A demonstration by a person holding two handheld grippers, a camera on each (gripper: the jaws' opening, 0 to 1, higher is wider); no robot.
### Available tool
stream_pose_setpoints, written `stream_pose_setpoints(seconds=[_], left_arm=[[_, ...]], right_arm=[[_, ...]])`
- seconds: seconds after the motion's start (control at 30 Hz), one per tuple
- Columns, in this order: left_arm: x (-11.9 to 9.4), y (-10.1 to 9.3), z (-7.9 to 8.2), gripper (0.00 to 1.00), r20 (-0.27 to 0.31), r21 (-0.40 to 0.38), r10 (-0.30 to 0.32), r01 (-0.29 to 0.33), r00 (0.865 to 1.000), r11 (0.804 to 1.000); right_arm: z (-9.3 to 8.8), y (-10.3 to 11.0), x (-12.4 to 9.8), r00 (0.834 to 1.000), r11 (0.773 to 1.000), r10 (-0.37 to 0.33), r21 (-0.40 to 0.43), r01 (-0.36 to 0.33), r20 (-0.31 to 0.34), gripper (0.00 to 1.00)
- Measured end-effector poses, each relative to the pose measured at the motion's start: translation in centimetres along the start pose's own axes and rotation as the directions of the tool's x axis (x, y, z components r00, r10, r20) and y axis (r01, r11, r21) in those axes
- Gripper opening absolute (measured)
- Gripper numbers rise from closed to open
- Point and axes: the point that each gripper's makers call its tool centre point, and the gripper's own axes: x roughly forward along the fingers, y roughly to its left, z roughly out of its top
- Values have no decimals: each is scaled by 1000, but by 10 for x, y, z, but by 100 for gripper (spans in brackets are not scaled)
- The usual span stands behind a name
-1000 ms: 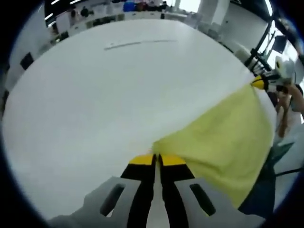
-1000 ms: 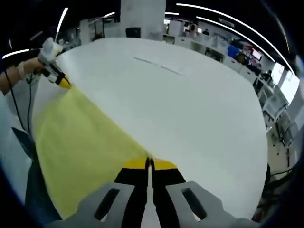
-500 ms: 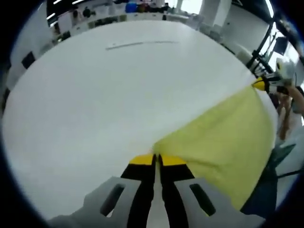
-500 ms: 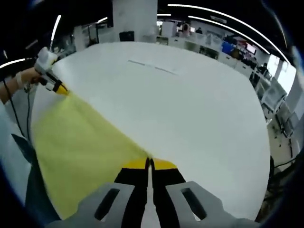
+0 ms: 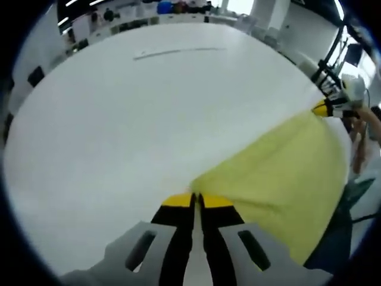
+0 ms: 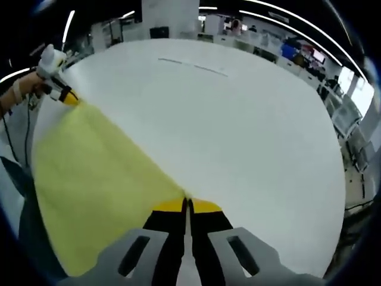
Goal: Fold the garment on the visible template until the final outline fits inside the template.
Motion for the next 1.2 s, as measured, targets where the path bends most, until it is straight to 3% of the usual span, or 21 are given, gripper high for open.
stream_pose_setpoints(seconds=[0.1, 0.17, 0.27, 0.43, 0.67, 0.9, 1.2], left_arm=[[0, 0, 0, 2, -6, 15, 6, -6, 1000, 1000], [0, 2, 1, 6, -11, 33, 27, -27, 1000, 999], [-2, 5, 1, 13, -16, 43, 54, -53, 998, 998], [-4, 1, -3, 15, -18, 44, 49, -49, 999, 998], [-15, -2, 2, 21, 21, 46, 59, -60, 998, 997], [-34, -14, 11, 23, 61, 77, 46, -50, 997, 996], [-55, -31, 9, 31, 92, 107, 23, -32, 996, 994]], right_arm=[[1, -2, 0, 1000, 1000, -8, 30, 8, 6, 6], [1, -3, -1, 1000, 999, -31, -19, 31, 3, 9], [2, -3, -2, 999, 999, -42, -10, 42, 3, 10], [2, -3, -7, 998, 998, -62, -33, 62, 11, 16], [8, -7, -19, 996, 996, -81, -17, 82, 46, 21], [8, 9, -31, 996, 997, -67, -36, 70, 63, 28], [5, 23, -50, 993, 996, -74, -45, 78, 87, 39]])
